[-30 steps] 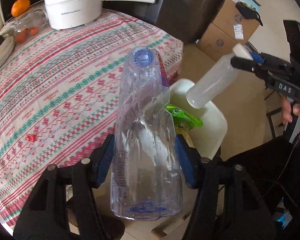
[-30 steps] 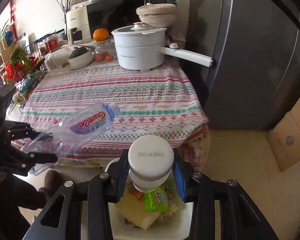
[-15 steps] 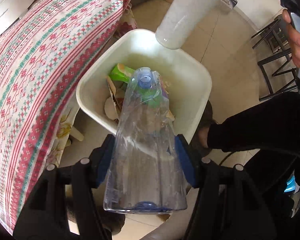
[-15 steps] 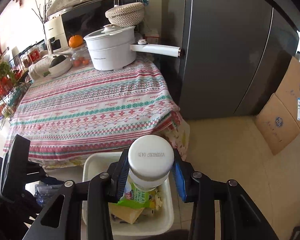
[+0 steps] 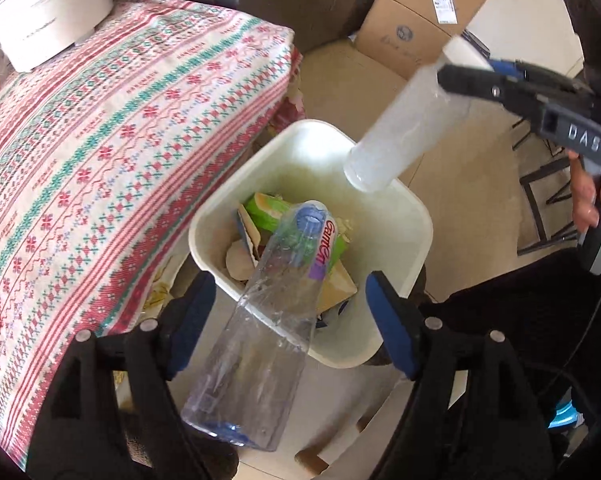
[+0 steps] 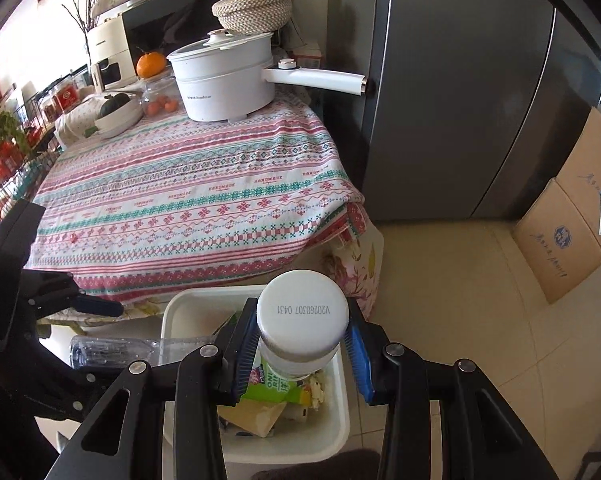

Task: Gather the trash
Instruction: 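Carry both bottles over the white bin and open both grippers to drop them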

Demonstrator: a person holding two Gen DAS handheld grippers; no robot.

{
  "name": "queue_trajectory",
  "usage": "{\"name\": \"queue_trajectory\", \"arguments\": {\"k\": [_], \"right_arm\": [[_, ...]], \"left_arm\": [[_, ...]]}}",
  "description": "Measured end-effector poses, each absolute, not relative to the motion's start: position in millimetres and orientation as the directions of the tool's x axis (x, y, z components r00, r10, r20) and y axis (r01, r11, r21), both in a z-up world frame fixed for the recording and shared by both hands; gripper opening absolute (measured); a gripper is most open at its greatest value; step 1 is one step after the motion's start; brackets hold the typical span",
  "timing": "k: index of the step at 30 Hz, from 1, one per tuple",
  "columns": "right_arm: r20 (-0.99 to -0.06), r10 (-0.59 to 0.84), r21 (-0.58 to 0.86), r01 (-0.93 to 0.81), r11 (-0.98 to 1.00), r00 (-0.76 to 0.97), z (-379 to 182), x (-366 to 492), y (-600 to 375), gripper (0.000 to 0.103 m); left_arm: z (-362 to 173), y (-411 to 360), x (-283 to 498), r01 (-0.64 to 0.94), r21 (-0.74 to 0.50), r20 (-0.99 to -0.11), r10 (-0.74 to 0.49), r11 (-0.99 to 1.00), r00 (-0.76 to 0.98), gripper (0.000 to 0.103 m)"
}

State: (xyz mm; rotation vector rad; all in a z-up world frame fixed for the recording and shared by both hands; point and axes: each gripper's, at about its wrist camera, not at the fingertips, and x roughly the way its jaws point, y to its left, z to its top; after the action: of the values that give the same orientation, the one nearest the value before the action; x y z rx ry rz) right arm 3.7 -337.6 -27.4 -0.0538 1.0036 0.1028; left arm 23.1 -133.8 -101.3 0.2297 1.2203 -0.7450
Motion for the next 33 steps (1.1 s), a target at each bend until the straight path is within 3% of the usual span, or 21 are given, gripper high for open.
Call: {"name": "queue_trajectory", "arguments": {"k": [16, 17, 19, 21, 33], "right_arm": [[-0.906, 0.045, -0.02, -0.149, 0.989, 0.42, -68, 15, -315, 0.043], [-0.912, 0.047, -0.012, -0.141, 0.99, 0.408, -71, 16, -315, 0.044], [-0.917, 0.051, -0.001, -0.129, 0.992, 0.395, -74, 17, -316, 0.06], [-0.912, 0.046, -0.004, -0.12, 0.993, 0.407, -72, 16, -316, 0.069], [-0.907, 0.044, -0.004, -0.113, 0.994, 0.419, -67, 17, -317, 0.072]], "left_arm": [[-89, -111, 36, 0.571, -0.254, -0.894, -0.415, 0.781, 0.171, 0.078], [-89, -110, 37, 0.569, -0.254, -0.893, -0.416, 0.782, 0.173, 0.078], [-87, -109, 38, 0.566, -0.254, -0.892, -0.417, 0.784, 0.177, 0.078], [-86, -107, 39, 0.563, -0.255, -0.891, -0.418, 0.786, 0.18, 0.078], [-83, -105, 39, 0.552, -0.243, -0.888, -0.412, 0.797, 0.204, 0.078]]}}
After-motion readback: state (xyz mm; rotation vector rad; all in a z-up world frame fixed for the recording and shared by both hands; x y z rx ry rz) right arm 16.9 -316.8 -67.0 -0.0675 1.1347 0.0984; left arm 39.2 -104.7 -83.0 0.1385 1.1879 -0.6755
